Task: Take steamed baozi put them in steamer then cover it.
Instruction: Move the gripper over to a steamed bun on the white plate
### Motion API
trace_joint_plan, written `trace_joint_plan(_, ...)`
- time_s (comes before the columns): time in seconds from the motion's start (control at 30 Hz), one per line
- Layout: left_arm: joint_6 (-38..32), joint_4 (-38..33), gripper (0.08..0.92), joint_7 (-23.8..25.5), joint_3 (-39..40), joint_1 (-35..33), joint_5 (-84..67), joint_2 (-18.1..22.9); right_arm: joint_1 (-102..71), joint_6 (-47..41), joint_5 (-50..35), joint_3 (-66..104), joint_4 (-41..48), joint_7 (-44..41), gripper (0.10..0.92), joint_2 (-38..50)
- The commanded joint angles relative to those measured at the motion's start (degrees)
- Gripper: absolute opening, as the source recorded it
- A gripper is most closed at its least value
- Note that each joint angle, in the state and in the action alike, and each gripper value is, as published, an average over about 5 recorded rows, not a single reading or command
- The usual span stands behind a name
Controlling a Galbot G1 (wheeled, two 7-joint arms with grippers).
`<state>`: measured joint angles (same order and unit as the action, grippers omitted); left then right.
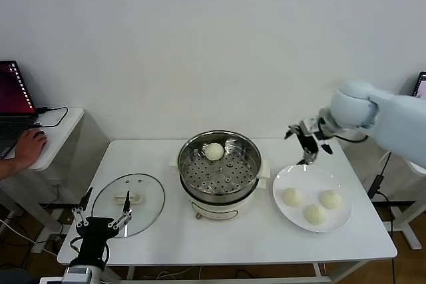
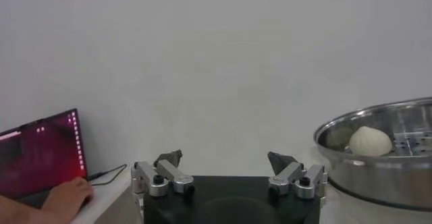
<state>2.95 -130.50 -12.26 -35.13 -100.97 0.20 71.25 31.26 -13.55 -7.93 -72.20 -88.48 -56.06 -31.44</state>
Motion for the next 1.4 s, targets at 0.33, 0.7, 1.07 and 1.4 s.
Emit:
trace_joint_plan(0.33,-0.02,0.43,0.823,-0.16,-0.59,-0.22,0.15,0.38,-21.6,-1.94,11.01,13.49,6.38,0.72,0.823,1.32)
trace_joint_plan(0.7,0.01,1.26,0.823,-0.15,-0.72,-0.04,0.32,0.35,-29.25,-1.14,11.88,17.82,13.21,1.28,0.823,-7.16)
trace_joint_plan(1.07,0.01,1.76,0.823,-0.07,-0.56,0.3,0.31,0.45,-32.39,-1.31,13.03,19.84,15.69,1.3,0.822,-10.26)
trace_joint_plan(1.4,-0.03,1.82,0.823,-0.05,-0.11,0.5,0.46,0.81,-33.57,-1.48,13.83,21.06,17.03,2.35,0.762,-11.22)
